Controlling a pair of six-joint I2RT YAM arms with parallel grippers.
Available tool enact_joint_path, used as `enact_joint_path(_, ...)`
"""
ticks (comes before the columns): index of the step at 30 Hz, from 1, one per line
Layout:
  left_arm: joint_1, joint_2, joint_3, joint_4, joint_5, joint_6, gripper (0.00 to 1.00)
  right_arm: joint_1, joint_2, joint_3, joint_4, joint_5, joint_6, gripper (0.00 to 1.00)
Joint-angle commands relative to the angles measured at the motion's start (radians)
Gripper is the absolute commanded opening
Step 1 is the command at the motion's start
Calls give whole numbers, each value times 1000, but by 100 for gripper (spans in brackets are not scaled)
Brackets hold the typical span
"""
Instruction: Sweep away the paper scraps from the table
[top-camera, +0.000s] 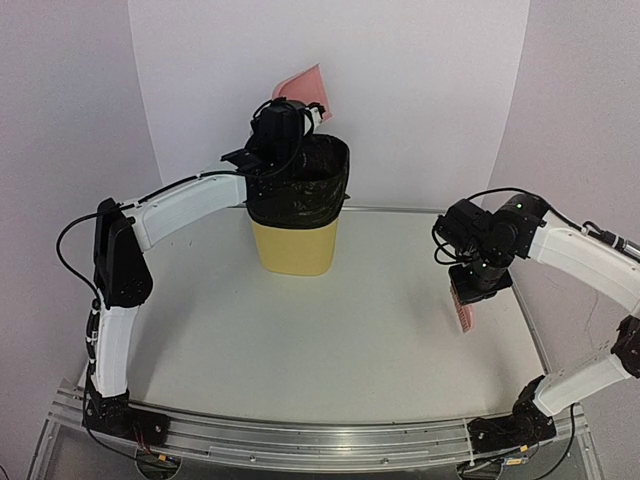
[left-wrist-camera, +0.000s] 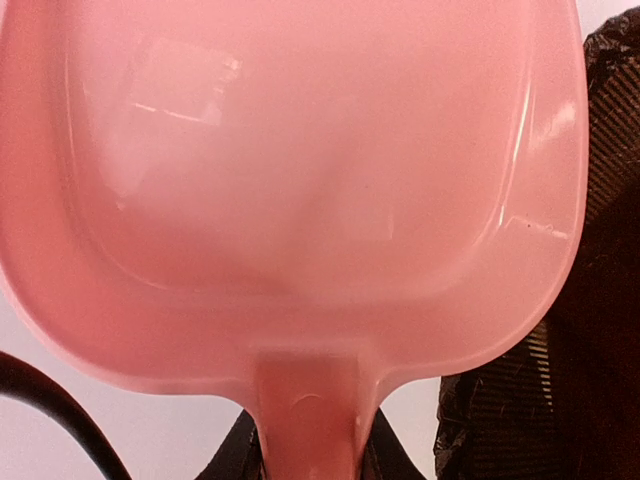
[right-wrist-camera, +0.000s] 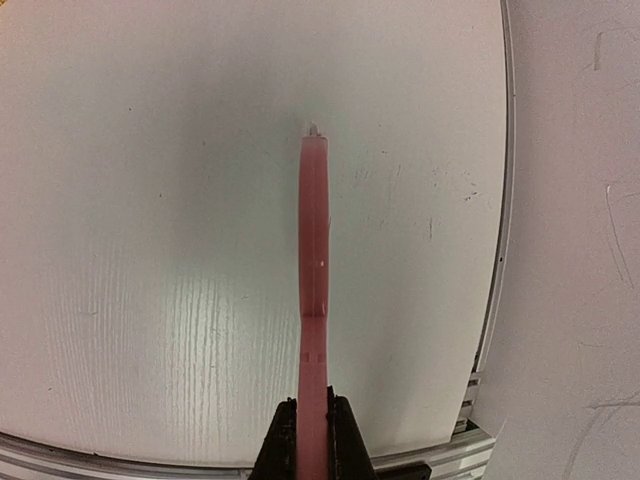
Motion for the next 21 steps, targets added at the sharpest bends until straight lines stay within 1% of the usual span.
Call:
enact_joint_path(1, -15, -63, 88, 31, -16, -57, 0, -4, -32, 0, 4, 11, 15, 0)
enact_joint_path(3, -28, -76, 153, -131, 11, -211, 0, -5, -37, 0, 6, 12, 14, 0)
enact_joint_path(5, -46, -100, 237, -361, 78, -403, 0, -4, -42, -1, 6, 12, 13, 0)
enact_joint_path(6, -58, -116, 273, -477, 128, -519, 0, -4, -43, 0, 6, 13, 12, 0)
enact_joint_path(7, -73, -135, 289, -554, 179, -639, 0, -4, -45, 0, 6, 12, 11, 0)
enact_joint_path(9, -97, -197, 277, -700, 323, -812, 0, -4, -50, 2, 10, 13, 8, 0)
enact_joint_path(12, -111, -334, 163, -780, 571, -1008, 0, -4, -56, 6, 16, 24, -2, 0)
enact_joint_path(13, -111, -391, 107, -776, 638, -1058, 0, -4, -57, 6, 20, 33, -5, 0)
enact_joint_path(17, -117, -571, -175, -707, 890, -1170, 0, -4, -68, 3, 37, 56, -6, 0)
enact_joint_path(19, -127, -627, -275, -683, 956, -1215, 0, -4, -89, -8, 57, 76, 2, 0)
enact_joint_path(21, -153, -646, -332, -689, 943, -1296, 0, -4, -130, -32, 95, 99, 11, 0)
